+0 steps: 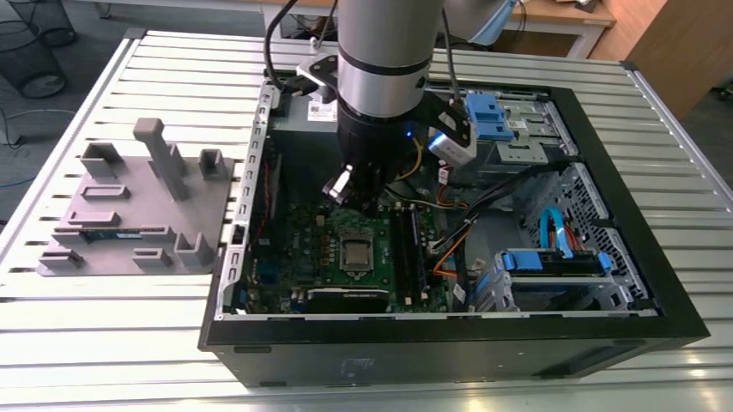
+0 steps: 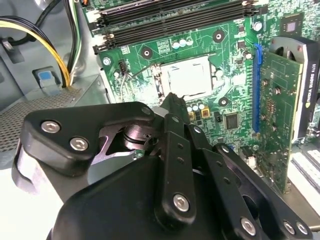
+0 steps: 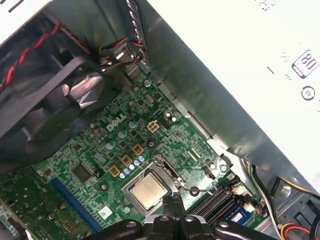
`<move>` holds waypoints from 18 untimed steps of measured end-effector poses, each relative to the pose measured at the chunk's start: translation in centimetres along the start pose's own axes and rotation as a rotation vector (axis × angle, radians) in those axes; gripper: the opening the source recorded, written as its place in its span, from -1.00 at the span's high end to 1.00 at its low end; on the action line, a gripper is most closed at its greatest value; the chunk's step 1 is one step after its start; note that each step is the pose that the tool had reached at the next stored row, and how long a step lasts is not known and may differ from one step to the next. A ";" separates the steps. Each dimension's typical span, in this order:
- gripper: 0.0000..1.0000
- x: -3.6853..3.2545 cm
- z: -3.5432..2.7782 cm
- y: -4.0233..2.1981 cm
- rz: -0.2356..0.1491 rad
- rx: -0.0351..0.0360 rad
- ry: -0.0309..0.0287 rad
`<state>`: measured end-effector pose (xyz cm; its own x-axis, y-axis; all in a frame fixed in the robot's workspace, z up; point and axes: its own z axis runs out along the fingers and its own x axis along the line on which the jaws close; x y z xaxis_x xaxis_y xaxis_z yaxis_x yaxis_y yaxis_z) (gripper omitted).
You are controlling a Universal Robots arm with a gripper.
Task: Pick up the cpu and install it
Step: 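Install the first cpu locking lever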
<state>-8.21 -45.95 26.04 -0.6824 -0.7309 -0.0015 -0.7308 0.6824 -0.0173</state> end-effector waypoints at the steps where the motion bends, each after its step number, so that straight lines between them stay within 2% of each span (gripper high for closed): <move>1: 0.79 -0.07 0.02 0.01 0.000 -0.0004 -0.0004; 3: 0.79 -0.18 0.03 0.01 0.000 -0.0040 -0.0041; 8: 0.79 -0.40 0.04 -0.19 -0.006 -0.0285 -0.0303; 18: 0.79 -1.39 0.09 -0.65 -0.022 -0.0303 -0.0321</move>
<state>-6.78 -45.39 25.96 -0.6660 -0.7452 -0.0336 -0.7459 0.6660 0.0126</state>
